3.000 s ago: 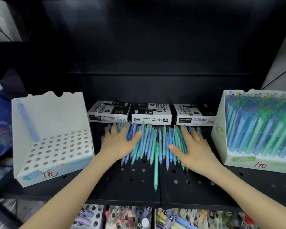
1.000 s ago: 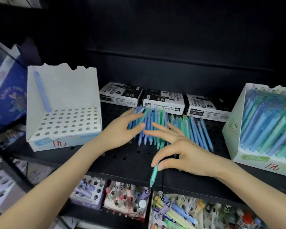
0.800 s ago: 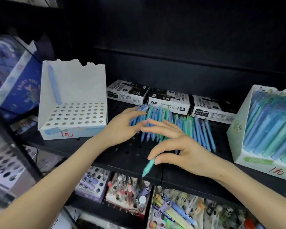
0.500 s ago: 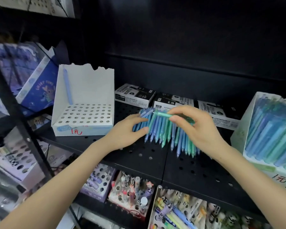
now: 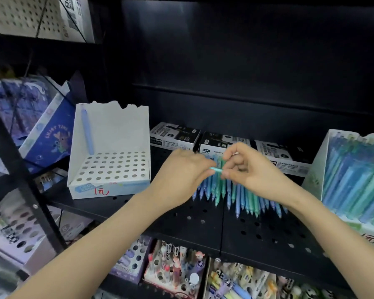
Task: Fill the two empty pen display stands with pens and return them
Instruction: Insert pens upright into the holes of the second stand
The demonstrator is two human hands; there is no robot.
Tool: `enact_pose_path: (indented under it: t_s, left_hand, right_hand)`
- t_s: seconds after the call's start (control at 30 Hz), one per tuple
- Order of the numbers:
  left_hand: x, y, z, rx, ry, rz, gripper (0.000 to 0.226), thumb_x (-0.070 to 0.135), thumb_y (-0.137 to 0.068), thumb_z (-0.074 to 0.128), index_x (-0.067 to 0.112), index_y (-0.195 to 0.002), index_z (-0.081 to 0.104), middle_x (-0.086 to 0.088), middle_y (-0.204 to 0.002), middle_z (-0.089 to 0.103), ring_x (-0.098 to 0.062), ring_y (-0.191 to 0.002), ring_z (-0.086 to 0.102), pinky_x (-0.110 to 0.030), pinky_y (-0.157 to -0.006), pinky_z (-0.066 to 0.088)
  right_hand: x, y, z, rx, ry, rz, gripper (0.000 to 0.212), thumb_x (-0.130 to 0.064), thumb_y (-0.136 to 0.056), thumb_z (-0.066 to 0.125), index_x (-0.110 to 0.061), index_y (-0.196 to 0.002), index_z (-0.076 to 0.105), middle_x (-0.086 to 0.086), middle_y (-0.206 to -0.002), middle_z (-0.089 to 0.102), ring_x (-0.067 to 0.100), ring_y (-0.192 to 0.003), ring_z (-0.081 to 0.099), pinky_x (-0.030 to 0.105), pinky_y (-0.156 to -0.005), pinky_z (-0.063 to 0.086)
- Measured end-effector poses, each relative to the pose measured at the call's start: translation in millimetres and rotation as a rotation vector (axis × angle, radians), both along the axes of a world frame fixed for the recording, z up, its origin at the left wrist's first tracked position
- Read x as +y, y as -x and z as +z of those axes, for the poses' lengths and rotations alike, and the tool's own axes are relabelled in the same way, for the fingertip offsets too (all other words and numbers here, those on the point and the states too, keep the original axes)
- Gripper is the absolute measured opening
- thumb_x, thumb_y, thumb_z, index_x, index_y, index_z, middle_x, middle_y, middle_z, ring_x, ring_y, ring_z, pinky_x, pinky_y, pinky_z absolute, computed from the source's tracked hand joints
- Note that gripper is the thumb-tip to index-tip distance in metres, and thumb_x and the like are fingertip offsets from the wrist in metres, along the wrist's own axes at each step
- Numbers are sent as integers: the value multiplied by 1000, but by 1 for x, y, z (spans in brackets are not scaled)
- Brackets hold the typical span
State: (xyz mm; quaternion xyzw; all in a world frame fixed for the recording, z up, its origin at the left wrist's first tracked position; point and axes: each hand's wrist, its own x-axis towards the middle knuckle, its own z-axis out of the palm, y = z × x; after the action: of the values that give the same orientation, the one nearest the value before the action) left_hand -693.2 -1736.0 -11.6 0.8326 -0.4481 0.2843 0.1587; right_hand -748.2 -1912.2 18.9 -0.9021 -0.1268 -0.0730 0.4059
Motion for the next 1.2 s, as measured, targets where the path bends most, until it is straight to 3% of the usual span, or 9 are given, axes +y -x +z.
enact_pose_path:
  t_s: [0.13,0.23,0.37,0.47,0.63,0.8,0.9,1.03,1.2]
  left_hand:
    - [-13,-8,-5,-99,-108,-35,10,12,-84,59,17,-77,64,6,-60,55,-16,-53,51,-24,-61,32]
    - [-14,-18,-6,24,-93,92,35,-7,-76,56,10,-107,60,-4,-80,61,-20,-66,54,-27,-58,30]
    - [-16,-30,-6,232,1,171,38,-10,-83,43,11,-115,46,-6,-101,59,-20,-80,52,-33,-65,42]
    - [-23,-35,-3,571,182,56,18,-1,-93,37,14,-100,44,-11,-92,60,-17,-62,46,-30,-52,40]
    - [-38,-36,0,999,475,-53,15,18,-96,47,19,-82,50,-6,-75,55,-18,-67,48,-31,-62,38]
    - [-47,-34,2,1204,530,-95,18,23,-94,53,10,-82,52,1,-66,49,-10,-60,46,-17,-53,39]
    - [-54,-28,4,1269,502,-175,28,36,-92,54,8,-89,56,2,-70,52,-9,-61,48,-19,-55,39]
    - [-65,-13,5,1415,373,-385,50,51,-90,44,6,-108,56,1,-76,59,-12,-67,53,-20,-57,43]
    - [-63,-14,7,1425,387,-400,21,26,-98,42,8,-102,52,5,-60,46,-4,-50,45,-17,-50,37]
  right_hand:
    - [-13,1,0,14,-25,-76,15,-10,-85,64,-17,-95,55,0,-90,63,14,-80,62,27,-76,53]
    - [-35,1,-5,-108,86,-426,6,-20,-92,55,-21,-98,55,-3,-90,62,11,-77,58,25,-71,49]
    - [-36,1,-23,95,462,-607,44,-48,-86,57,-20,-119,50,-5,-72,59,13,-66,58,31,-60,49]
    - [-23,-3,-31,184,470,-650,65,-48,-81,64,-14,-132,43,-1,-85,62,15,-67,58,30,-59,48]
    - [-17,-7,-31,234,241,-705,50,-15,-80,66,10,-121,52,24,-125,55,32,-95,61,40,-83,52]
    - [-24,-2,-27,213,-119,-671,32,-4,-77,69,17,-99,61,17,-65,52,24,-51,42,27,-47,38]
    - [-21,3,-16,152,-527,-580,11,-12,-75,75,-4,-79,70,11,-62,58,12,-46,46,20,-47,43]
    - [-7,0,-6,124,-886,-474,9,-7,-83,64,1,-80,68,6,-56,60,10,-45,54,18,-48,49]
    - [-23,0,-4,103,-805,-565,17,-20,-82,69,-3,-83,69,2,-60,56,8,-47,46,18,-41,39]
